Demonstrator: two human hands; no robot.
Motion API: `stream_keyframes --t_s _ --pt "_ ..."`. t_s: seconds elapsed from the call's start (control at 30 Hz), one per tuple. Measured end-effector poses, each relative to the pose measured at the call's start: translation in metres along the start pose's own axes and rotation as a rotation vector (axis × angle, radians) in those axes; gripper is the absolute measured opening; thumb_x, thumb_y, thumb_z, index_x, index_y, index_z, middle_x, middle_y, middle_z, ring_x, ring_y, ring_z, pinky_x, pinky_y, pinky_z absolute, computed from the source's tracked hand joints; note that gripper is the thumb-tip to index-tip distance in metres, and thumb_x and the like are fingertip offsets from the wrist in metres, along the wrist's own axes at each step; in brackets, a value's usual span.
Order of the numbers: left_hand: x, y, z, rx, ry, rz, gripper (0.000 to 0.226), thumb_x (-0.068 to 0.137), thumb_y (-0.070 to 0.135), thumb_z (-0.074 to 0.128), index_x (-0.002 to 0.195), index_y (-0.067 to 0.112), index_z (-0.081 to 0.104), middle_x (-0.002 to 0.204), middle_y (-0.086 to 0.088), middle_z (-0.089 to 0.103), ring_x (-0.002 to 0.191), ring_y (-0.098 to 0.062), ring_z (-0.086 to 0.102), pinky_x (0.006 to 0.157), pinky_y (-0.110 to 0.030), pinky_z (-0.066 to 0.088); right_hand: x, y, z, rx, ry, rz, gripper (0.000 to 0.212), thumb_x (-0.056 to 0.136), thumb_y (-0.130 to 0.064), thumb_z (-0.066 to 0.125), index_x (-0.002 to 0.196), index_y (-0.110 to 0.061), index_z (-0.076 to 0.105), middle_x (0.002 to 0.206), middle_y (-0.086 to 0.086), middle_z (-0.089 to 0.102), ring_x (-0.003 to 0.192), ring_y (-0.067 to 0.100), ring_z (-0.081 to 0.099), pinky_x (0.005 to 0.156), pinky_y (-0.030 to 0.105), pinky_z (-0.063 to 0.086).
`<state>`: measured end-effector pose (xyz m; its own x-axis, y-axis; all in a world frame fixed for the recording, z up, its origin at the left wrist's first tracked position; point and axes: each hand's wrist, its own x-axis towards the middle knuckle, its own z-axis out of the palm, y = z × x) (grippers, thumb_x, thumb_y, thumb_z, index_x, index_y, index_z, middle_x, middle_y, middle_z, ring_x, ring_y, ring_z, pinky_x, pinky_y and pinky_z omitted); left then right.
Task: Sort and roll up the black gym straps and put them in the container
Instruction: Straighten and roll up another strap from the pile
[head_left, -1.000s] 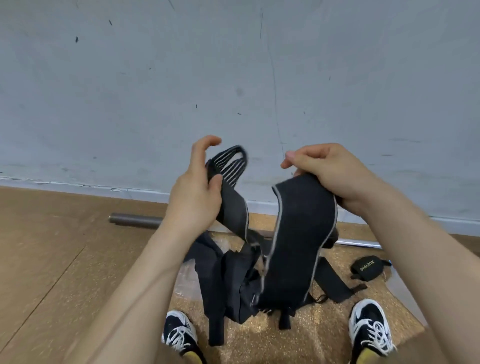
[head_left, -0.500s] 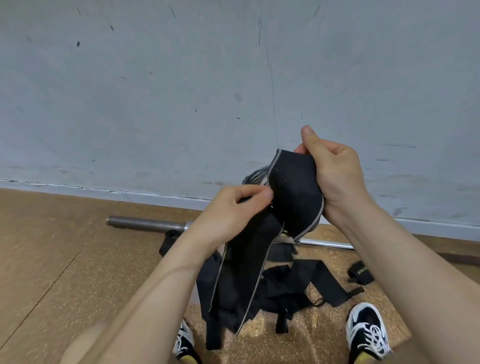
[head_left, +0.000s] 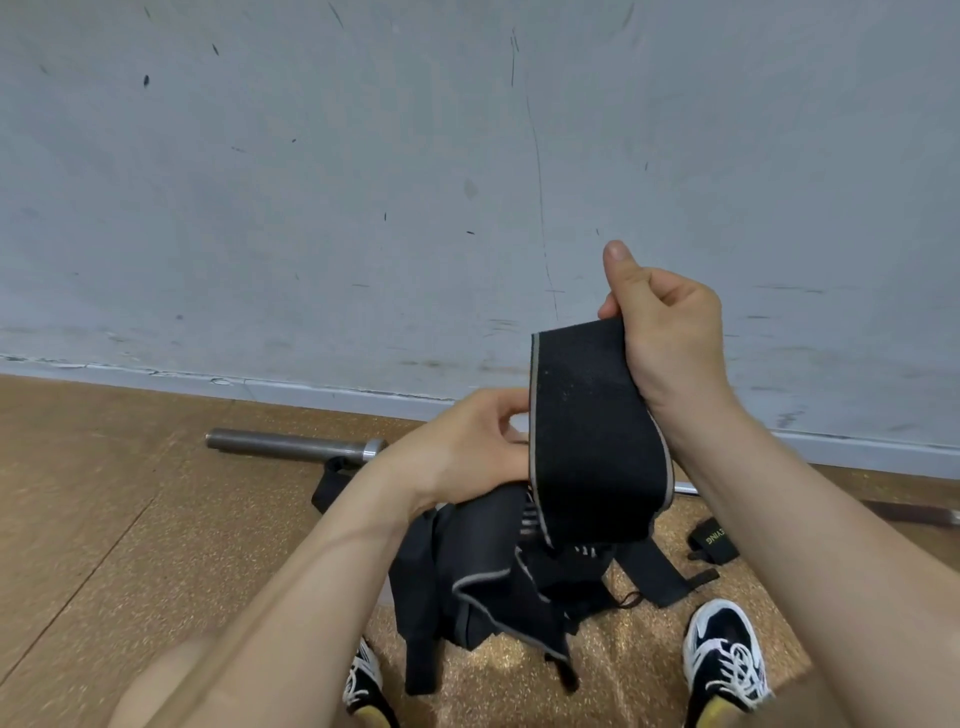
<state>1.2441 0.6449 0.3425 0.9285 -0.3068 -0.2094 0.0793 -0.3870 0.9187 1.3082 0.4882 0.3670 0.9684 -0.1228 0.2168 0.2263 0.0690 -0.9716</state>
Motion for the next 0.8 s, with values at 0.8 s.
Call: stream_keyframes --t_s 0.8 --pt "0.005 -0.013 -0.006 0.596 0.792 0.322 0.043 0.09 0.027 0.042 0.124 0.043 0.062 0.098 0.005 0.076 0.09 -0.02 0.07 0.079 -0.04 0.055 -0.004 0.001 -0.017 -0.347 -0.739 0.326 0.058 0.078 -0.069 0.053 0.11 -0.023 0.069 0.103 -0.005 0.075 0.099 0.01 0.07 0.09 0.036 0.057"
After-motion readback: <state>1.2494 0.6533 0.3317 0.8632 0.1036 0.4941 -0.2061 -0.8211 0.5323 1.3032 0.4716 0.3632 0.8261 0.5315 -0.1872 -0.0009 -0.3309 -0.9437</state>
